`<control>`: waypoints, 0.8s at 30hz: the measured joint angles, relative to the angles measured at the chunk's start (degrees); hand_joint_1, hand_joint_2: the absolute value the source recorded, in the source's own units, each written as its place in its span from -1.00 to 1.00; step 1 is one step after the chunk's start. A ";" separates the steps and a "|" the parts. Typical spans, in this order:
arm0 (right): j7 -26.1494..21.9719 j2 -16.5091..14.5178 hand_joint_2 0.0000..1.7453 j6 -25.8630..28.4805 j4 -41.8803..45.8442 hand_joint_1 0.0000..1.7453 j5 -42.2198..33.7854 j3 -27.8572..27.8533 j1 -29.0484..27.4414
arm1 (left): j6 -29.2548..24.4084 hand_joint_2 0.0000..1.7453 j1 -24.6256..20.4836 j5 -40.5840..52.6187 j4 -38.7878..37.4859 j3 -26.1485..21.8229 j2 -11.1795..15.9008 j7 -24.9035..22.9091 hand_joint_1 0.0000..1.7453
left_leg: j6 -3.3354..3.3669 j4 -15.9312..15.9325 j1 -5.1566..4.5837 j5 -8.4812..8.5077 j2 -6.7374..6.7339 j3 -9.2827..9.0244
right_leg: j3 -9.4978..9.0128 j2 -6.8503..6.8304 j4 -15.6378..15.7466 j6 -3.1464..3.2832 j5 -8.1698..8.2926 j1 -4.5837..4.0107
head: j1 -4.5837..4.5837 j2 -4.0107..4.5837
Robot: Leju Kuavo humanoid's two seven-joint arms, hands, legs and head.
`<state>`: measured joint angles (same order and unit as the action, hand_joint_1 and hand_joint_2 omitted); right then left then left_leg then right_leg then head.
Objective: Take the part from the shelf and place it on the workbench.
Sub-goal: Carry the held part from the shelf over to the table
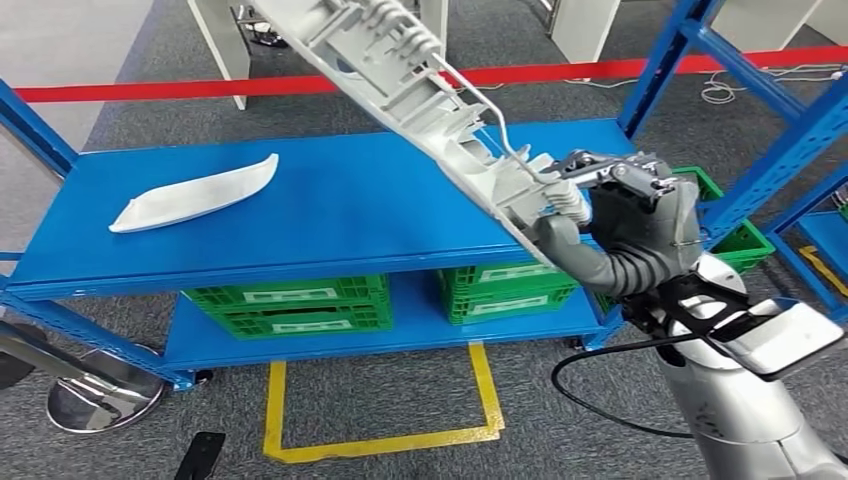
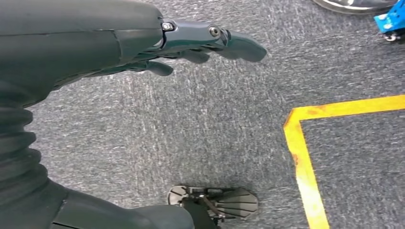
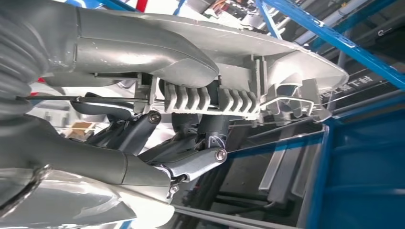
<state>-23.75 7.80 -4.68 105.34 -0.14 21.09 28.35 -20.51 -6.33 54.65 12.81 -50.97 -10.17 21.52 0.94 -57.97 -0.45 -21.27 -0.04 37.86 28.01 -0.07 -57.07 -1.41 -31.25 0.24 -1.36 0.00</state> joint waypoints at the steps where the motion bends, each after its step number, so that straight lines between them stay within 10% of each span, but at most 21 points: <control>1: 0.02 0.00 1.00 0.02 -0.05 1.00 0.03 0.00 0.02 | 0.01 1.00 0.02 0.00 0.00 -0.01 0.01 0.01 -1.00 | -0.30 0.04 0.01 0.45 0.03 0.16 | 0.48 -0.02 0.24 0.32 0.23 0.04 | 0.00 0.00; 4: 0.13 0.00 1.00 0.07 -0.28 1.00 0.10 0.04 0.14 | -0.04 1.00 0.13 -0.01 0.00 -0.04 0.08 0.01 -1.00 | -1.33 -2.66 0.23 -3.00 0.19 1.38 | 1.84 -0.30 0.38 1.73 1.79 0.39 | -0.03 0.00; 8: 0.26 0.00 1.00 0.07 -0.62 1.00 0.22 0.11 0.21 | -0.36 1.00 0.08 -0.21 0.00 -0.06 0.11 0.03 -1.00 | -2.29 -15.46 0.74 -11.36 0.18 3.44 | 4.47 -0.38 0.04 2.12 4.02 0.39 | -0.11 0.00; 12: 0.45 0.00 1.00 0.08 -0.88 1.00 0.29 0.13 0.24 | -0.46 1.00 -0.03 -0.40 0.00 -0.07 0.20 0.14 -1.00 | -1.91 -7.43 0.78 -7.42 0.21 -4.40 | 7.47 -0.32 -0.99 1.48 5.65 0.34 | -0.13 0.00; 15: 0.49 0.00 1.00 0.09 -0.91 1.00 0.33 0.12 0.40 | -0.51 1.00 -0.20 -0.44 0.00 -0.08 0.26 0.21 -1.00 | -1.08 -0.16 0.41 -8.37 0.32 -8.52 | 8.42 -0.36 -1.24 0.49 6.88 0.25 | -0.07 0.00; 18: 0.49 0.00 1.00 0.09 -0.95 1.00 0.32 0.11 0.51 | -0.53 1.00 -0.17 -0.46 0.00 -0.09 0.20 0.25 -1.00 | 0.19 0.44 0.46 -7.05 0.12 -7.58 | 9.22 -0.28 -1.78 -0.49 6.70 0.38 | -0.02 0.00; 22: 0.46 0.00 1.00 0.11 -1.08 1.00 0.31 0.09 0.60 | -0.57 1.00 -0.34 -0.49 0.00 -0.13 0.19 0.28 -1.00 | 1.36 0.65 0.50 -4.21 -0.15 -4.41 | 13.03 -0.05 -13.69 -1.09 -3.05 0.43 | 0.26 0.00; 24: 0.50 0.01 1.00 0.14 -1.31 1.00 0.31 0.10 0.58 | -0.57 1.00 -0.32 -0.49 0.00 -0.14 0.16 0.29 -1.00 | 1.32 0.58 0.42 -2.86 -0.19 -2.58 | 12.90 -0.05 -17.80 -1.24 -3.51 0.43 | 0.29 0.00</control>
<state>-23.26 7.81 -4.55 104.03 0.17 21.19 28.93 -21.08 -6.65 54.16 12.81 -51.11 -10.01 21.81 2.26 -57.39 -0.03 -24.12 -0.23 35.28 40.91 -0.12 -74.87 -2.64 -34.75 0.67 -1.06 0.00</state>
